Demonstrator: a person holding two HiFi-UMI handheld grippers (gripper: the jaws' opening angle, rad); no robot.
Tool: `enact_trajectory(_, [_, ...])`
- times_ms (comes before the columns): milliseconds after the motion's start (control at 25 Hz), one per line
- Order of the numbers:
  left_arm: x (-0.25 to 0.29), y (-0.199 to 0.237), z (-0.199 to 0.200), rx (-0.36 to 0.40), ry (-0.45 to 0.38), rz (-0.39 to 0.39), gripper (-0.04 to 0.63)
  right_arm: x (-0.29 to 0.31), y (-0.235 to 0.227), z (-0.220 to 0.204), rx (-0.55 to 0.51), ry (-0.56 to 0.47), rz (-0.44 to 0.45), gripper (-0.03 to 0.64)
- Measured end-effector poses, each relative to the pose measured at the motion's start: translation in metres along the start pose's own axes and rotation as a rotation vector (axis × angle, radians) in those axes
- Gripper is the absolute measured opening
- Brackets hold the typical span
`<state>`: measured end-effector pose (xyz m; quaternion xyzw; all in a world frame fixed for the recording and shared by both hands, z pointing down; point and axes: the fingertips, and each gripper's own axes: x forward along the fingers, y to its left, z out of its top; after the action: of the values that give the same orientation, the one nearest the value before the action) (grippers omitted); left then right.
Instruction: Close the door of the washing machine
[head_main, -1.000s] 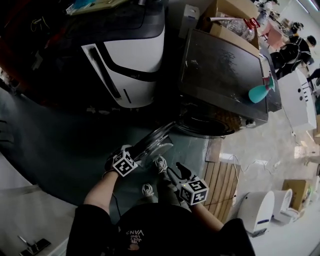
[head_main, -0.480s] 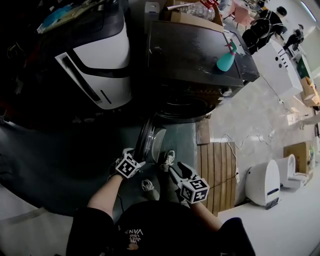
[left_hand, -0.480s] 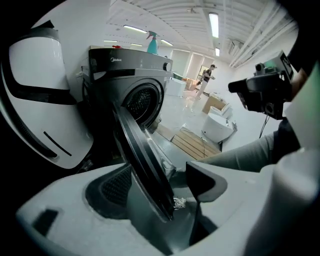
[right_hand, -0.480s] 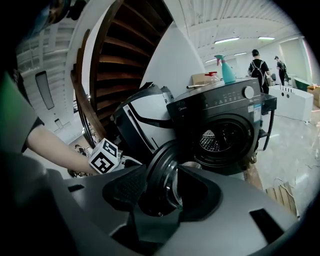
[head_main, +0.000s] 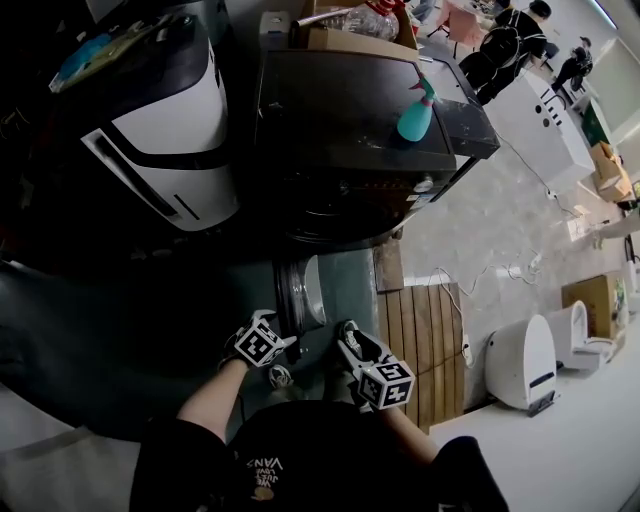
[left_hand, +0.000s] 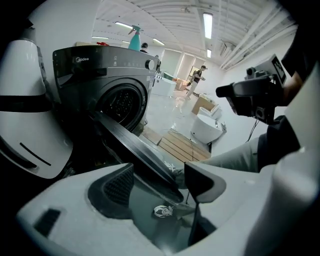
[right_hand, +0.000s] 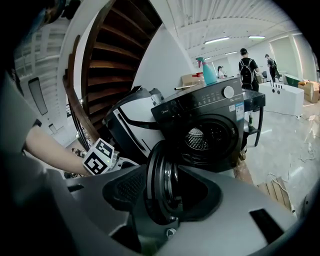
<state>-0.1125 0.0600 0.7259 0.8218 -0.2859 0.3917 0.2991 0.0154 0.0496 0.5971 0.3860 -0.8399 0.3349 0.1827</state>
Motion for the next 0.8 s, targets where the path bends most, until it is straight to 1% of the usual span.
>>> enact_trajectory(200, [0.024, -0.019, 0.032, -0.033, -0.005, -0.023, 0.319, -0.005, -0.042, 0.014, -0.023, 0.024, 0.010, 0.195])
enact_trajectory(400, [0.047, -0.035, 0.068, -0.051, -0.006, -0.040, 0.319, -0.010, -0.081, 0.026, -0.008, 0.029, 0.001, 0.193])
enact_trajectory(600, [0.069, -0.041, 0.103, -0.059, -0.023, -0.044, 0.316, -0.012, -0.112, 0.035, 0.011, 0.033, -0.009, 0.193])
enact_trajectory(800, [0.089, -0.040, 0.137, -0.087, -0.045, -0.042, 0.299, -0.012, -0.146, 0.038, 0.022, 0.047, -0.016, 0.192])
